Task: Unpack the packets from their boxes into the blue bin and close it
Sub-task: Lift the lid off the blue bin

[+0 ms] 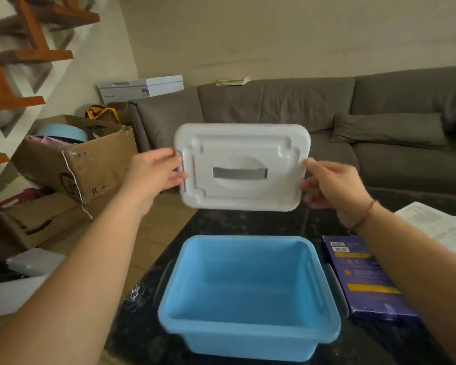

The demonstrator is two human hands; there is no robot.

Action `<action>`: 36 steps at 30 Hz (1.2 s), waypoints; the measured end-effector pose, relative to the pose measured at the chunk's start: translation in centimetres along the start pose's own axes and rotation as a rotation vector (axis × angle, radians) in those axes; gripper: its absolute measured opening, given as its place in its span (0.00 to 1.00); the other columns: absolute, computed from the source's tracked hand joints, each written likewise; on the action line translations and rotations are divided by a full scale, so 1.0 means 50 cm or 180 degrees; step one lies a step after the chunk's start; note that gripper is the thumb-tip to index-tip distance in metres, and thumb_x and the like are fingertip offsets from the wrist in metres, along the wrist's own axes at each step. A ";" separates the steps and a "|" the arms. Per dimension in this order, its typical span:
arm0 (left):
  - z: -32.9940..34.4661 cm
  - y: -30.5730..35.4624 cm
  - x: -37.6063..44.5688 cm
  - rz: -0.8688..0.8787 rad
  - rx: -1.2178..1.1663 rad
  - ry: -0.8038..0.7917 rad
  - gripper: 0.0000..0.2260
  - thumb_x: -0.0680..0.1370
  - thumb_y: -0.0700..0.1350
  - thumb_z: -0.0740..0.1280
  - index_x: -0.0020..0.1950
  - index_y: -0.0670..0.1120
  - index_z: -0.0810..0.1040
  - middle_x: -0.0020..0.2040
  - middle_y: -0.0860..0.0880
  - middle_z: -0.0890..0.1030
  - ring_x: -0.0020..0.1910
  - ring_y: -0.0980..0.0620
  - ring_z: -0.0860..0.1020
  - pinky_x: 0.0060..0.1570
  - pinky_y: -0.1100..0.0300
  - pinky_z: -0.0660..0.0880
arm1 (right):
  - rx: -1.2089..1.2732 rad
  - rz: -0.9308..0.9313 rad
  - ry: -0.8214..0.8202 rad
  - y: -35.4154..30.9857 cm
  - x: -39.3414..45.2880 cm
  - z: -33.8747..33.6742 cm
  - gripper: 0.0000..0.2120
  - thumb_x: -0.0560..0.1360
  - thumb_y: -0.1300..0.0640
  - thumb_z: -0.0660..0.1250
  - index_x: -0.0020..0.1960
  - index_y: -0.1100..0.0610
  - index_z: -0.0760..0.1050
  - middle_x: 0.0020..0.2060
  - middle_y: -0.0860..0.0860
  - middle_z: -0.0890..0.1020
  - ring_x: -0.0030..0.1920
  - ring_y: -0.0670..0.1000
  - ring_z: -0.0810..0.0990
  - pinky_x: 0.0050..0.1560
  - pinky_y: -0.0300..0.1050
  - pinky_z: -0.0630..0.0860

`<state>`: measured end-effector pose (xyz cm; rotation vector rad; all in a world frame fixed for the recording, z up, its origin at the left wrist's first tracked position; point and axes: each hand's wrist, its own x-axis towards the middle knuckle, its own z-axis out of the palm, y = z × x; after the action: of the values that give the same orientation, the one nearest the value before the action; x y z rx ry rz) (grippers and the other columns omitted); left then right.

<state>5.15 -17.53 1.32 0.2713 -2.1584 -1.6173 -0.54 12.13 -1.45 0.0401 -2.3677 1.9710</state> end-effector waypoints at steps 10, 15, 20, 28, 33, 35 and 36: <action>0.039 -0.314 0.006 -0.1186 0.0425 -0.1314 0.17 0.79 0.57 0.64 0.65 0.53 0.77 0.59 0.58 0.78 0.53 0.61 0.76 0.45 0.64 0.72 | -0.1447 0.0326 -0.1109 0.303 0.076 0.039 0.19 0.75 0.64 0.69 0.65 0.62 0.70 0.57 0.55 0.79 0.53 0.53 0.77 0.58 0.49 0.74; 0.036 -0.318 -0.010 -0.0823 0.0699 -0.1297 0.10 0.82 0.50 0.61 0.61 0.52 0.77 0.54 0.55 0.77 0.49 0.60 0.75 0.44 0.68 0.70 | -0.1608 0.0055 -0.1219 0.303 0.070 0.033 0.17 0.75 0.61 0.70 0.63 0.59 0.75 0.54 0.51 0.80 0.56 0.55 0.79 0.62 0.54 0.74; -0.040 -0.275 -0.074 -0.0576 0.0285 -0.1512 0.21 0.77 0.62 0.60 0.70 0.63 0.71 0.65 0.68 0.76 0.66 0.62 0.72 0.57 0.63 0.68 | 0.0291 0.0263 -0.0248 0.228 -0.084 -0.036 0.16 0.80 0.44 0.61 0.64 0.48 0.74 0.60 0.44 0.78 0.62 0.47 0.75 0.62 0.49 0.73; -0.087 -0.205 -0.243 0.0443 0.1949 -0.3034 0.58 0.59 0.68 0.78 0.75 0.71 0.38 0.72 0.77 0.35 0.73 0.76 0.40 0.72 0.70 0.49 | -0.0533 -0.0333 -0.0532 0.189 -0.282 0.003 0.24 0.74 0.41 0.67 0.68 0.41 0.65 0.63 0.40 0.74 0.63 0.40 0.75 0.62 0.42 0.75; -0.050 -0.225 -0.243 0.0821 0.2045 -0.1900 0.39 0.64 0.71 0.70 0.71 0.69 0.58 0.73 0.76 0.43 0.75 0.72 0.45 0.74 0.63 0.52 | -0.0859 -0.0331 -0.0145 0.204 -0.227 0.044 0.27 0.77 0.42 0.65 0.73 0.48 0.63 0.71 0.46 0.69 0.71 0.49 0.67 0.72 0.53 0.66; -0.037 -0.227 -0.241 0.0803 0.2092 -0.1557 0.36 0.65 0.66 0.69 0.71 0.67 0.60 0.75 0.71 0.47 0.78 0.64 0.49 0.74 0.61 0.53 | -0.0860 -0.0301 -0.0199 0.202 -0.200 0.057 0.28 0.77 0.42 0.64 0.74 0.48 0.63 0.72 0.48 0.68 0.71 0.51 0.67 0.72 0.55 0.67; -0.030 -0.223 -0.240 0.0745 0.2109 -0.1423 0.37 0.65 0.65 0.69 0.73 0.64 0.60 0.77 0.67 0.49 0.78 0.60 0.51 0.73 0.61 0.53 | -0.0855 -0.0297 -0.0209 0.198 -0.189 0.062 0.28 0.77 0.41 0.64 0.74 0.49 0.63 0.72 0.49 0.69 0.71 0.51 0.68 0.71 0.54 0.68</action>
<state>15.42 -17.36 -11.53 -0.1716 -2.8928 -0.8459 8.23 10.71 -12.32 0.2009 -2.5979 1.6216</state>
